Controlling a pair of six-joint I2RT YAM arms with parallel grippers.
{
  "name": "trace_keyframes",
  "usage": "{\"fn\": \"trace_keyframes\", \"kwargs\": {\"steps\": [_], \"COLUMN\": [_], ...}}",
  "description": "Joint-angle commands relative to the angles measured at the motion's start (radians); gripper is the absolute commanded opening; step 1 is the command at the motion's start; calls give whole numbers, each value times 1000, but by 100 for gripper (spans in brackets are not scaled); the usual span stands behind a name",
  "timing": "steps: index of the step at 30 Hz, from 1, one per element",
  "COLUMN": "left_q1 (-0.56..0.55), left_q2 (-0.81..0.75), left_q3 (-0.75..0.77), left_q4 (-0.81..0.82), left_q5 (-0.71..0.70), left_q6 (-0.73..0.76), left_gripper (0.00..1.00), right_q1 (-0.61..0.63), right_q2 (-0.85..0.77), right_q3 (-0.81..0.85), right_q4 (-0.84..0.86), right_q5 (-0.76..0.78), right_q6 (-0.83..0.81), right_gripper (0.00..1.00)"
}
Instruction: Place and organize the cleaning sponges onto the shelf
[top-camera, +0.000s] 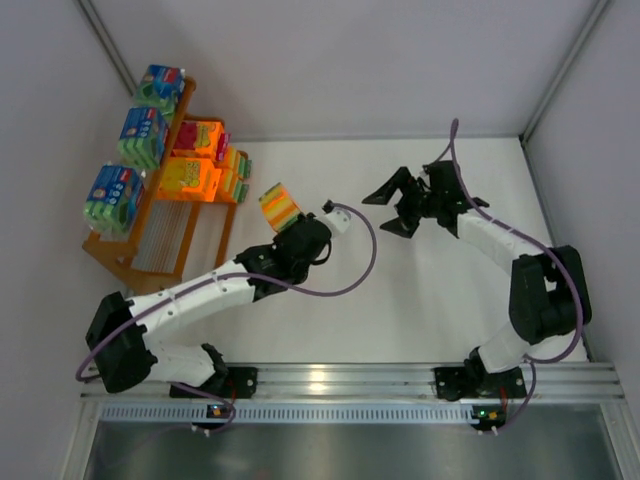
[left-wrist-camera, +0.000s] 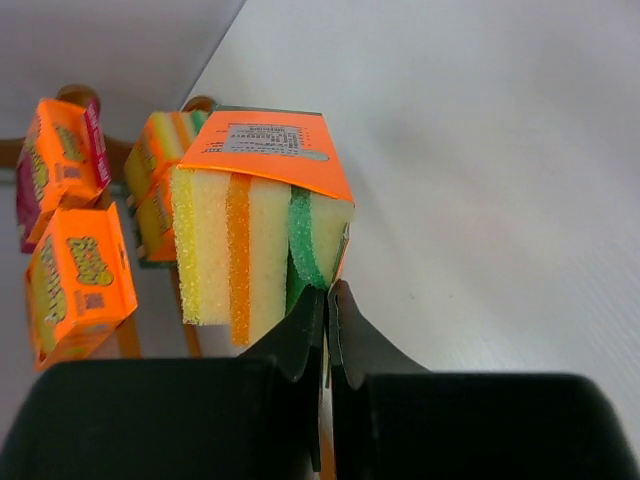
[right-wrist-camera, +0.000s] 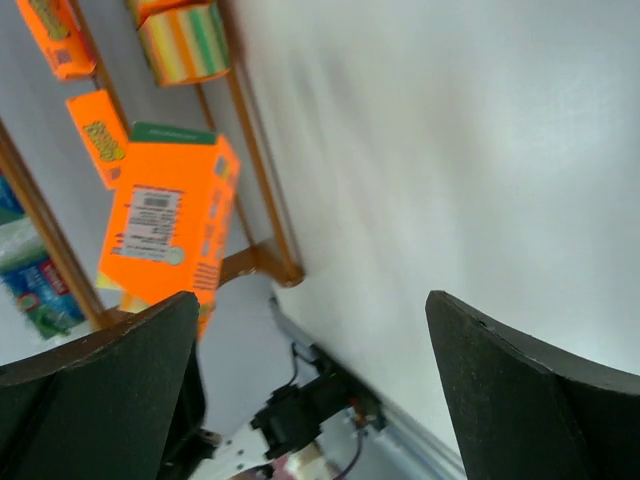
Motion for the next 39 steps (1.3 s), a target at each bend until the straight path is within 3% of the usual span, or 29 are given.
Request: {"fn": "trace_keyframes", "kwargs": {"steps": [1, 6, 9, 19, 28, 34, 39], "left_q1": [25, 83, 121, 227, 391, 425, 468], "left_q2": [49, 174, 245, 331, 498, 526, 600], "left_q3": [76, 139, 211, 190, 170, 121, 119], "left_q4": [-107, -274, -424, -468, -428, -179, -78], "left_q5": [-207, -330, -332, -281, -301, -192, -111], "left_q6": [-21, -57, -173, -319, -330, -224, -146], "left_gripper": [0, 0, 0, 0, 0, 0, 0], "right_q1": [-57, -91, -107, -146, -145, -145, -146], "right_q2": [-78, -160, -161, -137, -51, -14, 6], "right_q3": [17, 5, 7, -26, -9, 25, 19], "right_q4": [-159, -145, -137, -67, 44, 24, 45], "right_q5": [136, 263, 263, 228, 204, 216, 207], "right_q6": [-276, -418, -443, -457, -442, -462, -449], "right_gripper": [99, 99, 99, 100, 99, 99, 99]}}
